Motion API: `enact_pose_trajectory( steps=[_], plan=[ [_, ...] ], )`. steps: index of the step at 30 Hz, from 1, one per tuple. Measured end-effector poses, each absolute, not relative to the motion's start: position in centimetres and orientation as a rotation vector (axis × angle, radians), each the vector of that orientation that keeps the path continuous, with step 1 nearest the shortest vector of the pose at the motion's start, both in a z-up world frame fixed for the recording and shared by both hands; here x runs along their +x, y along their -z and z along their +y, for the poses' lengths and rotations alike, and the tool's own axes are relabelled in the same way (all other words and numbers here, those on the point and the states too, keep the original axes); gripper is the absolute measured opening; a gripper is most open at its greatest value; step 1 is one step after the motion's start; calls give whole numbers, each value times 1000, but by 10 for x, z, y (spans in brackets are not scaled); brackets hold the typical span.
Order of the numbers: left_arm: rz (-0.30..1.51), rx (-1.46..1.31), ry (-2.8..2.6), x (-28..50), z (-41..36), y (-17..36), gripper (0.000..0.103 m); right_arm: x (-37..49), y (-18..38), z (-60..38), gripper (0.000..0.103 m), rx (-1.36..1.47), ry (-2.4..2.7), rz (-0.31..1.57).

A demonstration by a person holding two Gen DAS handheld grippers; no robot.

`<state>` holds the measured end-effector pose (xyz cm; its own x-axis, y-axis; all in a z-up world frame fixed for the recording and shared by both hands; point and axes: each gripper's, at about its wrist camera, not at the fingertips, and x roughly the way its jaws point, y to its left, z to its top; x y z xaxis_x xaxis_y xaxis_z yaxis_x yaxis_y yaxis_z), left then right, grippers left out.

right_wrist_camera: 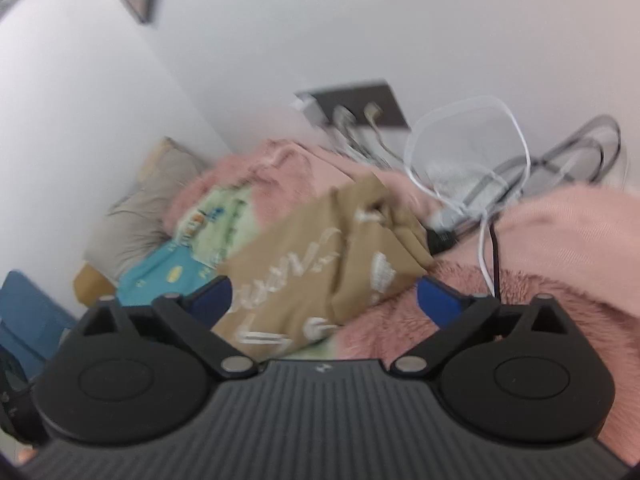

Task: Fold clothes
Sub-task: 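Open both grippers and withdraw from the placed shirt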

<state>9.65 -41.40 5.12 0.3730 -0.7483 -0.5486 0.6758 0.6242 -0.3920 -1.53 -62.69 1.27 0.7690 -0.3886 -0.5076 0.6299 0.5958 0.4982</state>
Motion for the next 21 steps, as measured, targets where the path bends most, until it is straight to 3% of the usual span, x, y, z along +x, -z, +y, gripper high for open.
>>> enact_pose_trajectory(
  steps=[11,21],
  plan=[
    [453,17,833,-7,-333,-123,103,-64,-79,-526,101,468,544,260],
    [239,80,791,-102,-271,-137,103,-104,-79,-447,101,278,538,166]
  ],
)
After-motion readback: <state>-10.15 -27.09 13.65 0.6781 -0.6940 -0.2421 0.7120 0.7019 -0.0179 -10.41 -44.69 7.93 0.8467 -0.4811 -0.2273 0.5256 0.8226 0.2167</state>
